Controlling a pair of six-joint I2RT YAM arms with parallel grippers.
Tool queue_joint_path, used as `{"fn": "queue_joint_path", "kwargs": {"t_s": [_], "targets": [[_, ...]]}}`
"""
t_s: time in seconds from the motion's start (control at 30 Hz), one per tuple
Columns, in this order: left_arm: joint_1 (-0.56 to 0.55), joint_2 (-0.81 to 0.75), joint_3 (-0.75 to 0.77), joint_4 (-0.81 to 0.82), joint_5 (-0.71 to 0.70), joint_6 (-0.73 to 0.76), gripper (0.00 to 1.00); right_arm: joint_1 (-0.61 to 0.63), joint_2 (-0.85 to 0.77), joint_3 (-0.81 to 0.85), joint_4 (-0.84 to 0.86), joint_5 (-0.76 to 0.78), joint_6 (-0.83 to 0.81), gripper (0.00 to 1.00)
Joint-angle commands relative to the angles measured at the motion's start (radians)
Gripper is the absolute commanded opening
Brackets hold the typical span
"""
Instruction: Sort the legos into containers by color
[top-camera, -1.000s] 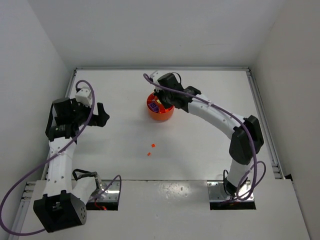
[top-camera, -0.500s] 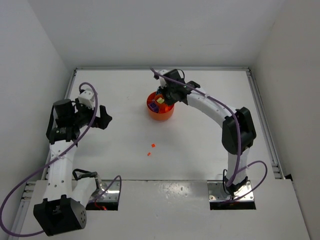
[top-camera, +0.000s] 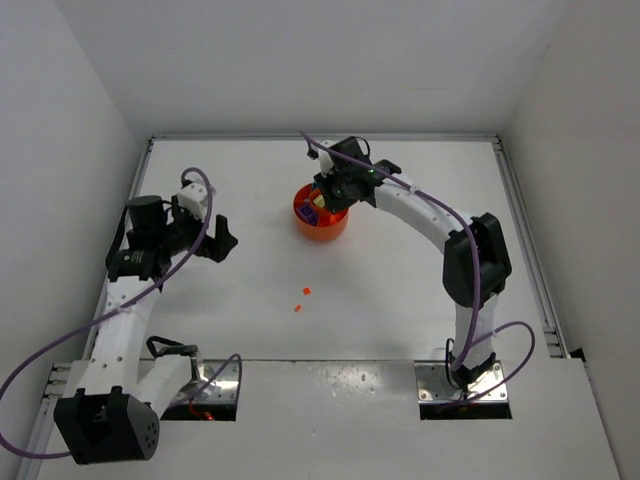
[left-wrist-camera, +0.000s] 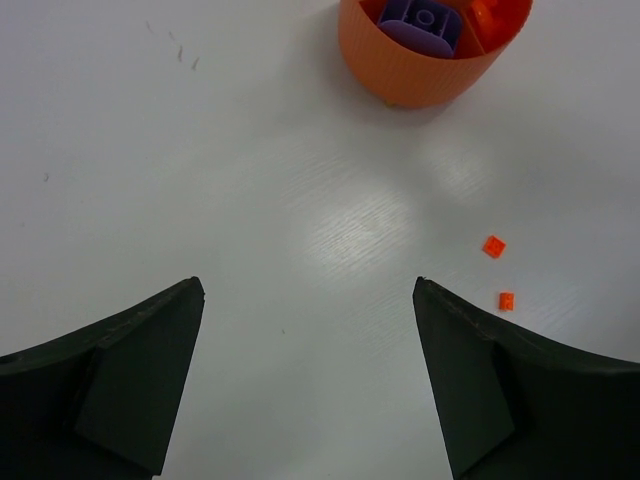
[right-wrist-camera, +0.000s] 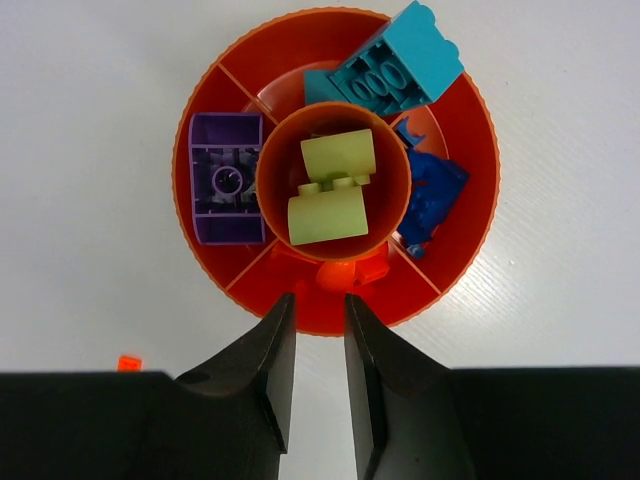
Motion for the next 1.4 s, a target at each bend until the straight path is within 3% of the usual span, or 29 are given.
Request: {"fn": "queue_joint_path", "kwargs": {"t_s": [0.0, 0.07, 0.27, 0.43, 0.63, 0.7, 0.93, 1.37], "targets": [[-0.051, 0.009, 0.030, 0.005, -0.003, 0.017, 0.92, -0.006, -0.012, 0.049, 0.002, -0.019, 0.010, 0.26], [-0.092, 0.018, 0.042, 0.005, -0.003, 0.017, 0.87, -0.015, -0.059, 0.049, 0.002, 0.010, 0.010, 0.26], [-0.364, 0.206, 0.120, -0.015, -0.194, -0.012, 0.76, -0.065, -0.193, -0.093, -0.044, 0.079, -0.028, 0.26], [-0.619, 0.418, 0.195, -0.064, -0.369, 0.010, 0.76, -0.166, -0.334, -0.296, -0.065, 0.079, -0.039, 0.26], [-0.819, 0.663, 0.281, -0.085, -0.547, 0.019, 0.71, -0.254, -0.469, -0.420, -0.065, 0.025, -0.059, 0.27], [-0.829, 0.717, 0.307, -0.105, -0.559, 0.019, 0.65, -0.265, -0.478, -0.420, -0.065, 0.011, -0.068, 0.28], [-0.892, 0.834, 0.344, -0.105, -0.598, -0.003, 0.63, -0.302, -0.446, -0.374, -0.085, -0.047, -0.068, 0.28], [-0.922, 0.894, 0.334, -0.085, -0.533, 0.051, 0.61, -0.329, -0.446, -0.374, -0.085, -0.094, -0.068, 0.28]]}}
